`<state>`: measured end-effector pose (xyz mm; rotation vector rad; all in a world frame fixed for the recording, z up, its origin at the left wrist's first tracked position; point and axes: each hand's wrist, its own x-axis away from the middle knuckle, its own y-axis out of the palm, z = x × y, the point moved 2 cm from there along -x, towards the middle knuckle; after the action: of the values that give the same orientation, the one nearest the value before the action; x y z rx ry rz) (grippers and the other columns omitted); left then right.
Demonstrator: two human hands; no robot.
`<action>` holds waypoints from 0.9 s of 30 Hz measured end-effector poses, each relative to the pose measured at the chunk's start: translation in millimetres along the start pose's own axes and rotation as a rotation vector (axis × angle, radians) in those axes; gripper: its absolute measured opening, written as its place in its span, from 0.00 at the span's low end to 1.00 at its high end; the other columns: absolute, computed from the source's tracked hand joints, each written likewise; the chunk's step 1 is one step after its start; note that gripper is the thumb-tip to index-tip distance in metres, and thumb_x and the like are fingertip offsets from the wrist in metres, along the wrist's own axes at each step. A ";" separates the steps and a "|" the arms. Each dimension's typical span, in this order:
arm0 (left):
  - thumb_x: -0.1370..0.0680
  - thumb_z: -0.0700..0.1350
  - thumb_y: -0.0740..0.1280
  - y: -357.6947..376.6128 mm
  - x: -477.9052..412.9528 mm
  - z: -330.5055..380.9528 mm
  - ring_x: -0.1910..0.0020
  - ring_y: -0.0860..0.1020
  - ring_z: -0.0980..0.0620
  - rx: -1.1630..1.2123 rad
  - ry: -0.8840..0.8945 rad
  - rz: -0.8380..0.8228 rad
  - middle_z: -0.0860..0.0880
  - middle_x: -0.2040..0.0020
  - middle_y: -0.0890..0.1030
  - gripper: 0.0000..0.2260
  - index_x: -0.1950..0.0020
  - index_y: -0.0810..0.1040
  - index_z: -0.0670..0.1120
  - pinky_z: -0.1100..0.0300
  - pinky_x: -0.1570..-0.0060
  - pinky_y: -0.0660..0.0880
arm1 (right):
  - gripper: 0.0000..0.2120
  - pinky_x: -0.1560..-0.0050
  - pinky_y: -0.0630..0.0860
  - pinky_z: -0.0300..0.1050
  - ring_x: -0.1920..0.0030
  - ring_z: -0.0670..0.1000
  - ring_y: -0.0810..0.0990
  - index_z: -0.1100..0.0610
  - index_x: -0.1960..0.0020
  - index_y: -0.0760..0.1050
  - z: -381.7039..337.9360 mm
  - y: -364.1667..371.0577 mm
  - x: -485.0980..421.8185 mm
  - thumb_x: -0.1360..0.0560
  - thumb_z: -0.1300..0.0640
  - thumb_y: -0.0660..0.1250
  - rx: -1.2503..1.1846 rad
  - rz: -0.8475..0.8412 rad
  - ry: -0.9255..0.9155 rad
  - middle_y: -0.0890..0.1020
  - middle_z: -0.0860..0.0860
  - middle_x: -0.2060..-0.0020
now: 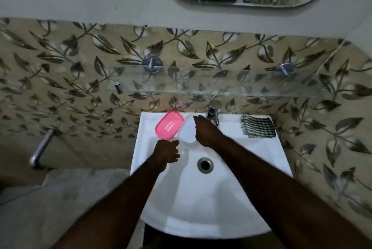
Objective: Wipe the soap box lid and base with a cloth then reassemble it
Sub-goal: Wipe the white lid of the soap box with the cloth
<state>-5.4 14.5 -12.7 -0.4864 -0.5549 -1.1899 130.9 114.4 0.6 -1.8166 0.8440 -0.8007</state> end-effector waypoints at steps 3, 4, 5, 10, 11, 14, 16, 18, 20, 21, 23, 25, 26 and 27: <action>0.21 0.43 0.66 2.9 -9.1 2.6 0.66 0.78 0.45 0.067 -0.050 -0.057 0.42 0.62 0.76 0.09 0.48 0.74 0.38 0.57 0.65 0.77 | 0.26 0.33 0.64 0.51 0.32 0.64 0.67 0.70 0.28 0.60 -4.2 -9.9 -9.9 0.25 0.69 0.59 0.056 0.003 0.066 0.68 0.66 0.32; 0.21 0.43 0.66 5.5 -11.4 0.3 0.66 0.77 0.45 0.107 -0.058 -0.072 0.42 0.63 0.75 0.07 0.50 0.75 0.38 0.58 0.66 0.76 | 0.27 0.32 0.62 0.49 0.30 0.63 0.65 0.70 0.27 0.57 -6.7 -13.3 -10.7 0.24 0.69 0.58 0.077 -0.014 0.074 0.66 0.66 0.31; 0.21 0.43 0.66 8.9 -14.8 -0.9 0.66 0.77 0.46 0.132 -0.067 -0.081 0.42 0.63 0.75 0.07 0.51 0.75 0.39 0.58 0.66 0.76 | 0.27 0.31 0.60 0.48 0.29 0.62 0.63 0.70 0.26 0.55 -7.2 -13.0 -14.8 0.24 0.69 0.57 0.086 -0.031 0.080 0.64 0.65 0.29; 0.21 0.41 0.66 20.6 -25.6 -4.5 0.65 0.78 0.45 0.254 -0.086 -0.053 0.41 0.63 0.76 0.07 0.57 0.75 0.40 0.57 0.62 0.78 | 0.28 0.35 0.68 0.51 0.33 0.63 0.70 0.69 0.26 0.55 -12.2 -9.9 -27.6 0.24 0.68 0.57 0.104 -0.033 0.179 0.68 0.66 0.32; 0.20 0.40 0.65 21.9 -26.0 -4.2 0.65 0.78 0.45 0.273 -0.091 -0.055 0.41 0.63 0.76 0.08 0.58 0.75 0.40 0.58 0.63 0.78 | 0.28 0.36 0.69 0.52 0.34 0.63 0.71 0.70 0.26 0.54 -12.8 -7.3 -30.0 0.24 0.67 0.57 0.108 -0.038 0.189 0.68 0.66 0.33; 0.21 0.35 0.62 22.6 -26.4 -3.2 0.65 0.77 0.46 0.321 -0.066 -0.093 0.41 0.63 0.75 0.08 0.60 0.75 0.40 0.62 0.67 0.77 | 0.30 0.39 0.70 0.53 0.37 0.63 0.73 0.69 0.25 0.51 -13.3 -1.0 -34.8 0.23 0.66 0.57 0.106 -0.055 0.212 0.72 0.66 0.35; 0.20 0.33 0.60 21.5 -27.5 -5.2 0.66 0.78 0.46 0.330 -0.034 -0.062 0.41 0.63 0.76 0.10 0.60 0.74 0.39 0.62 0.68 0.78 | 0.29 0.39 0.70 0.51 0.37 0.62 0.73 0.69 0.25 0.53 -11.8 -0.3 -37.1 0.24 0.66 0.58 0.066 -0.039 0.236 0.73 0.65 0.37; 0.20 0.31 0.59 20.8 -22.3 -7.5 0.67 0.79 0.47 0.336 -0.001 -0.003 0.40 0.62 0.77 0.10 0.60 0.74 0.38 0.62 0.67 0.80 | 0.27 0.40 0.71 0.51 0.38 0.62 0.74 0.68 0.27 0.57 -13.3 -3.4 -34.8 0.24 0.65 0.59 0.023 -0.016 0.252 0.75 0.64 0.39; 0.20 0.32 0.59 20.5 -14.2 -11.7 0.64 0.81 0.46 0.357 0.004 0.027 0.38 0.61 0.78 0.09 0.59 0.74 0.37 0.62 0.64 0.81 | 0.22 0.42 0.73 0.51 0.40 0.62 0.76 0.65 0.31 0.64 -15.2 -6.5 -28.0 0.25 0.65 0.59 -0.012 0.010 0.260 0.77 0.63 0.41; 0.20 0.32 0.60 20.1 -8.1 -13.6 0.62 0.81 0.45 0.363 0.010 0.032 0.38 0.60 0.79 0.09 0.58 0.76 0.37 0.62 0.62 0.82 | 0.21 0.42 0.72 0.50 0.40 0.62 0.76 0.64 0.32 0.66 -15.8 -7.0 -22.9 0.25 0.65 0.59 -0.024 0.028 0.255 0.77 0.62 0.41; 0.19 0.34 0.59 16.6 4.7 -17.7 0.57 0.82 0.42 0.367 0.041 0.029 0.37 0.57 0.81 0.09 0.54 0.78 0.36 0.60 0.57 0.82 | 0.21 0.38 0.70 0.50 0.37 0.62 0.74 0.62 0.32 0.67 -18.5 -5.3 -10.2 0.24 0.63 0.59 -0.068 0.073 0.217 0.76 0.60 0.37; 0.19 0.35 0.59 8.4 16.3 -22.0 0.52 0.83 0.41 0.356 0.073 0.038 0.36 0.52 0.82 0.09 0.48 0.79 0.33 0.59 0.53 0.82 | 0.22 0.36 0.67 0.50 0.34 0.62 0.71 0.61 0.29 0.65 -24.1 -8.0 5.7 0.22 0.63 0.58 -0.208 0.099 0.155 0.72 0.59 0.33; 0.19 0.35 0.60 4.2 22.7 -22.6 0.50 0.83 0.40 0.348 0.095 0.053 0.36 0.51 0.83 0.09 0.46 0.79 0.33 0.58 0.52 0.82 | 0.22 0.34 0.66 0.48 0.33 0.61 0.70 0.61 0.27 0.64 -25.8 -12.5 13.6 0.21 0.63 0.58 -0.291 0.108 0.125 0.70 0.60 0.31; 0.19 0.36 0.60 0.4 28.7 -22.1 0.50 0.83 0.41 0.341 0.122 0.070 0.37 0.50 0.83 0.09 0.45 0.79 0.34 0.58 0.51 0.82 | 0.22 0.33 0.65 0.47 0.32 0.60 0.70 0.62 0.27 0.63 -26.3 -18.8 20.1 0.20 0.63 0.58 -0.366 0.120 0.098 0.70 0.59 0.30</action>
<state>6.0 -19.9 -11.5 -0.1401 -0.6156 -1.0242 124.4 91.3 30.1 -2.0317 1.2145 -0.6949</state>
